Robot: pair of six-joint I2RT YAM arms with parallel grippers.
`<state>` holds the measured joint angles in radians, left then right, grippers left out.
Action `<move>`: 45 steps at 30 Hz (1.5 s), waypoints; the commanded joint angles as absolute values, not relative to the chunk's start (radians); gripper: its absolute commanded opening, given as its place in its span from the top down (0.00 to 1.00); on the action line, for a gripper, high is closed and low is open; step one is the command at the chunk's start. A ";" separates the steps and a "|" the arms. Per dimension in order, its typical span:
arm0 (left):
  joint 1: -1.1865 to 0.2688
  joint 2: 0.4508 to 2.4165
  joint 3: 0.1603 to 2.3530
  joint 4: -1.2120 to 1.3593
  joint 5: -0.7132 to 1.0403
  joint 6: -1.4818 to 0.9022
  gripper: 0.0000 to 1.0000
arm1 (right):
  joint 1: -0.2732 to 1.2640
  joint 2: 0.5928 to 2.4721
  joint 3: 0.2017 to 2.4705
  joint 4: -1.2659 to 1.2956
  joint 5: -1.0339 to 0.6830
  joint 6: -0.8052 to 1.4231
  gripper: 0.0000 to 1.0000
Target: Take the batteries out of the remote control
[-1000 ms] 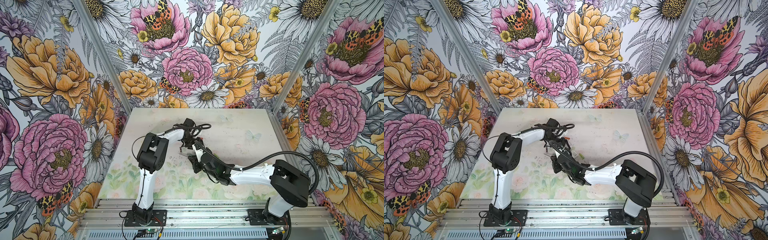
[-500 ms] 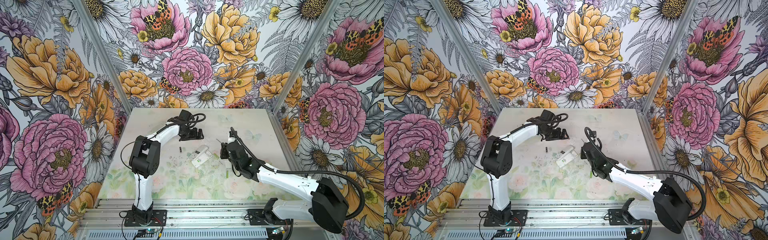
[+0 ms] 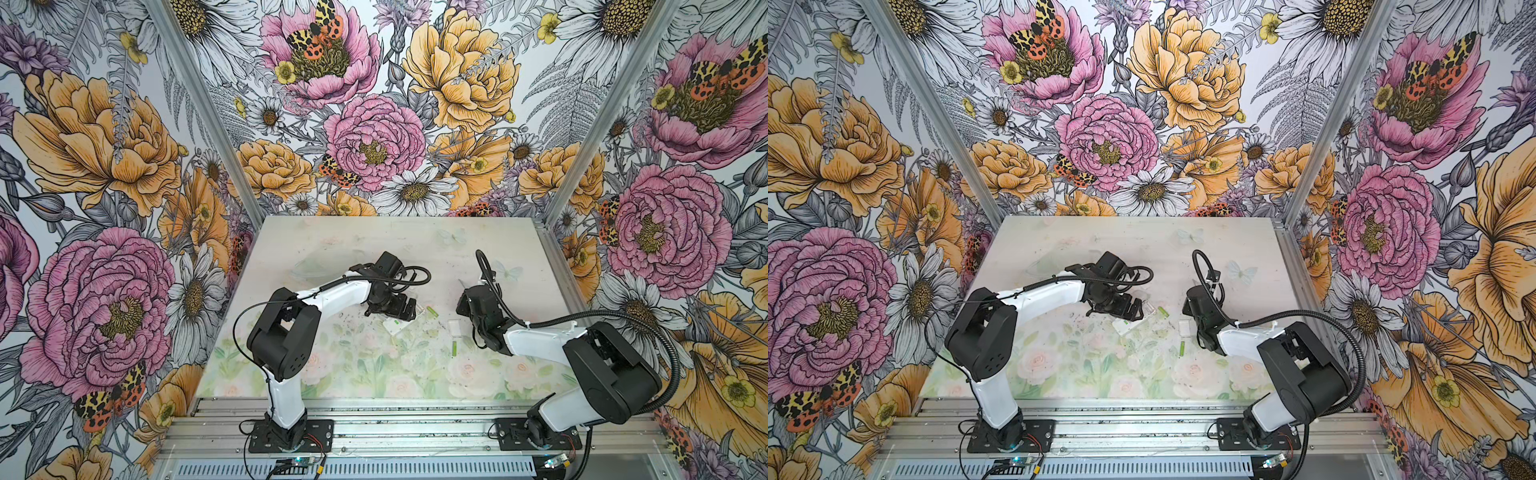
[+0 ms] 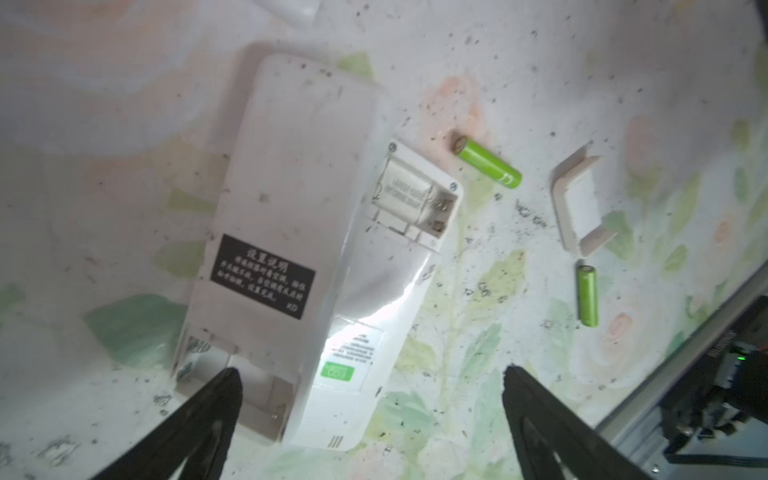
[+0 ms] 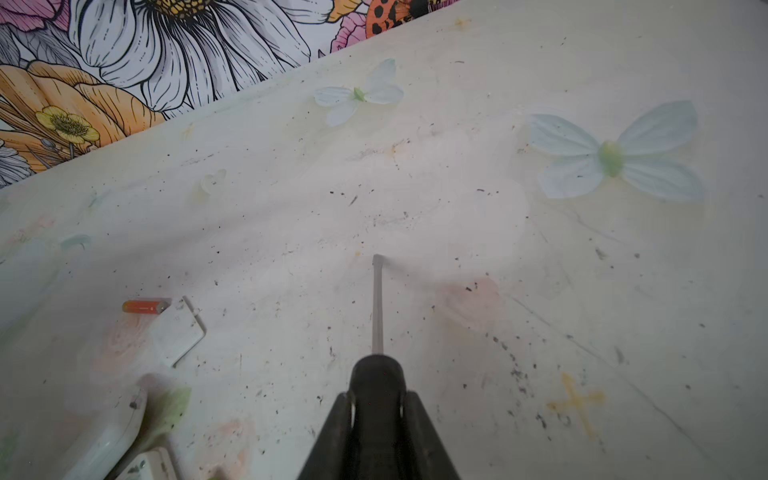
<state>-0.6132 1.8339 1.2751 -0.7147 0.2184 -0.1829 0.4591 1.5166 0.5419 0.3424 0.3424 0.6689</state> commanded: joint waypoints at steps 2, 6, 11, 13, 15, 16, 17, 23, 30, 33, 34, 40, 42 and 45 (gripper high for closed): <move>-0.599 1.811 1.283 -0.672 0.006 -0.151 0.01 | 0.410 1.563 0.565 0.350 0.203 0.686 0.67; -0.580 1.900 1.321 -0.660 -0.025 -0.129 0.01 | 0.404 1.594 0.596 0.331 0.155 0.683 0.66; -0.563 1.982 1.361 -0.654 -0.061 -0.097 0.01 | 0.401 1.626 0.613 0.346 0.119 0.703 0.56; -0.547 1.976 1.365 -0.638 -0.071 -0.096 0.01 | 0.401 1.625 0.630 0.321 0.113 0.699 0.50; -0.535 1.969 1.378 -0.638 -0.099 -0.086 0.01 | 0.399 1.616 0.636 0.316 0.118 0.696 0.43; -0.527 1.964 1.383 -0.635 -0.078 -0.087 0.01 | 0.396 1.606 0.639 0.310 0.122 0.694 0.39; -0.523 1.956 1.385 -0.632 -0.053 -0.085 0.01 | 0.391 1.594 0.644 0.294 0.126 0.692 0.36; -0.513 1.780 1.350 -0.620 0.026 -0.130 0.01 | 0.311 1.475 0.658 0.195 0.187 0.649 0.00; -0.325 1.459 1.189 -0.401 0.075 -0.165 0.01 | 0.109 1.314 0.630 0.165 0.283 0.500 0.00; -0.169 1.365 0.963 -0.114 0.057 -0.181 0.01 | 0.031 1.277 0.597 0.191 0.334 0.471 0.01; -0.106 1.353 0.886 -0.022 0.072 -0.208 0.01 | 0.017 1.262 0.583 0.216 0.345 0.435 0.00; 0.075 1.266 0.507 0.450 0.063 -0.141 0.01 | 0.057 1.154 0.404 0.366 0.465 0.229 0.01; 0.077 1.265 0.405 0.618 0.015 -0.081 0.01 | 0.085 1.163 0.267 0.630 0.454 0.212 0.00; 0.106 1.346 0.357 0.778 0.048 -0.074 0.01 | 0.125 1.227 0.251 0.776 0.479 0.136 0.00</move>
